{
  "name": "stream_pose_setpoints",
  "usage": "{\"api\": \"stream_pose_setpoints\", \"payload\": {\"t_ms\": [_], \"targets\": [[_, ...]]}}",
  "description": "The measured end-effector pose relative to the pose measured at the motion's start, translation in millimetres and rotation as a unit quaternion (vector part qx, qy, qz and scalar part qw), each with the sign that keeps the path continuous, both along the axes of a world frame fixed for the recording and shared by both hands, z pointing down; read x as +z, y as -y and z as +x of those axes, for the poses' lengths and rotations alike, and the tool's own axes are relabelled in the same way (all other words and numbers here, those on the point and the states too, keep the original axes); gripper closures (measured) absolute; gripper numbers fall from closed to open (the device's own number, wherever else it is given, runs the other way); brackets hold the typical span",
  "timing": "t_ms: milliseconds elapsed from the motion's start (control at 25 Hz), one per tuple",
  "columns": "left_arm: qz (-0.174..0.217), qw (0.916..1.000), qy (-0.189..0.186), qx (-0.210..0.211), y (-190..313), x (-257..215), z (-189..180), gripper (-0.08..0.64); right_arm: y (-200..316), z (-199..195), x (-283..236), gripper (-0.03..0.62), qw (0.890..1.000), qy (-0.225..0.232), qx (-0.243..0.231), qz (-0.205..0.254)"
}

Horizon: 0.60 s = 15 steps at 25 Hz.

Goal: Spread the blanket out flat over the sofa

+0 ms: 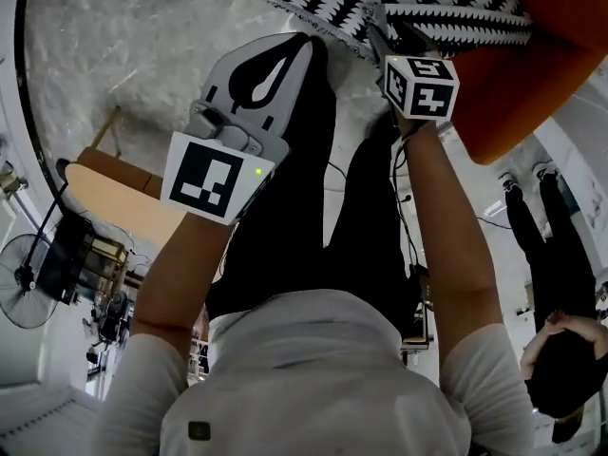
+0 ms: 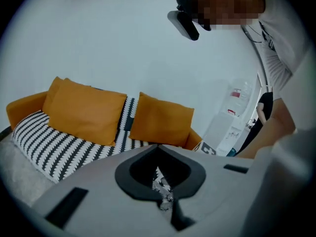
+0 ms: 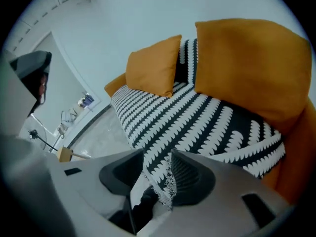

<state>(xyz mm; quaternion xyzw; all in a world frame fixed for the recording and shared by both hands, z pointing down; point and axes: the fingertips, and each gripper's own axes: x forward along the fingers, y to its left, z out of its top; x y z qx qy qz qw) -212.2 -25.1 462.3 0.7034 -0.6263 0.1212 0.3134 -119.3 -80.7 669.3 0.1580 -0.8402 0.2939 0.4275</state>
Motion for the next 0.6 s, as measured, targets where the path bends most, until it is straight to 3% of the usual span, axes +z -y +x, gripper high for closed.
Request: {"api": "stream_pose_setpoints", "payload": {"t_ms": [320,440,600], "targets": [[-0.035,0.9988,-0.025,0.026,-4.9,62.3,-7.1,0.554,-0.8,-10.1,123.2,0.383,0.996,-0.084,-0.004,-0.003],[-0.05,0.9971,-0.047,0.031,-6.0,74.5,-5.3,0.554,0.7,-11.6,143.6,0.385,0.994,-0.112,-0.009,0.014],[-0.055,0.9961,-0.055,0.043,-1.8,77.4,-7.0,0.554,4.8,-10.8,148.1,0.446,0.987,-0.151,-0.028,0.047]]}}
